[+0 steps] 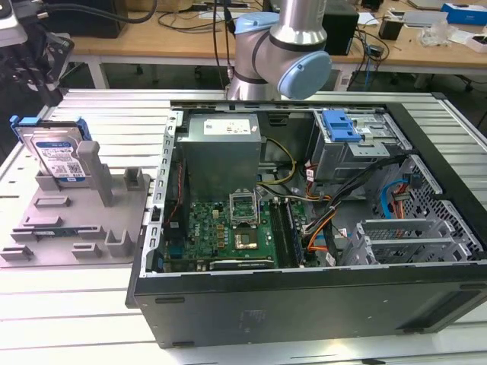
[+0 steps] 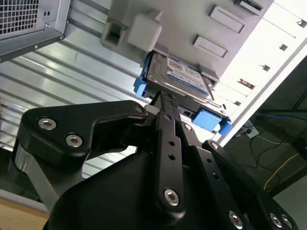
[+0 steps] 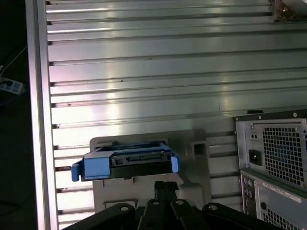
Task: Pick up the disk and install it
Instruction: 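Reach for the disk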
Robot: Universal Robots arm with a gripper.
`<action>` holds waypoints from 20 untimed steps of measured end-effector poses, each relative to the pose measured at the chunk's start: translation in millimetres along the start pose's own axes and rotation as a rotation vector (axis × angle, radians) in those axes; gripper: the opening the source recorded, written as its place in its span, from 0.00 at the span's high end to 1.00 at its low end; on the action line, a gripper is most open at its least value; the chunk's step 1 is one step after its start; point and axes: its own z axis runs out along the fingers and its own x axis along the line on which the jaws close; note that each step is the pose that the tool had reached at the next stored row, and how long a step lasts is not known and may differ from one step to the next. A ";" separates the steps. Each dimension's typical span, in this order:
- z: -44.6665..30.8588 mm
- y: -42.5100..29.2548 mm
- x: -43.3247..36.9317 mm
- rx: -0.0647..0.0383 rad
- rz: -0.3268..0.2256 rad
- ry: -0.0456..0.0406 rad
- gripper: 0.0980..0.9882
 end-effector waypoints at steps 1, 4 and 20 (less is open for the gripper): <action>0.0 0.0 0.0 0.000 -0.006 0.0003 0.99; 0.1 0.0 -0.1 -0.004 -0.065 0.0032 0.99; 2.8 -0.1 0.1 -0.028 -0.500 0.0241 0.98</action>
